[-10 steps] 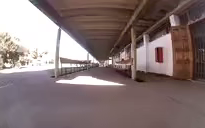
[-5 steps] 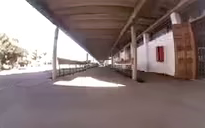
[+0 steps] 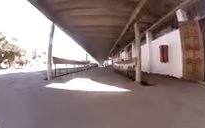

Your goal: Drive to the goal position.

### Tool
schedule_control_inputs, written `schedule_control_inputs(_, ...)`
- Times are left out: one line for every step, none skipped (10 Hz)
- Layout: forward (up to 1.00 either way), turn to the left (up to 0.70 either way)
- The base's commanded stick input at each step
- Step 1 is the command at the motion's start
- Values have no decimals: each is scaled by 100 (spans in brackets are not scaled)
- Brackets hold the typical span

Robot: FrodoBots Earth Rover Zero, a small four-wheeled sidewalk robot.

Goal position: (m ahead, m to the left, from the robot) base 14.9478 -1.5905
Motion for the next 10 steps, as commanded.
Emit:
schedule_control_inputs(92,1)
schedule_control_inputs(92,1)
schedule_control_inputs(92,1)
schedule_control_inputs(92,1)
schedule_control_inputs(92,1)
schedule_control_inputs(92,1)
schedule_control_inputs(92,10)
schedule_control_inputs(92,22)
schedule_control_inputs(92,9)
schedule_control_inputs(92,4)
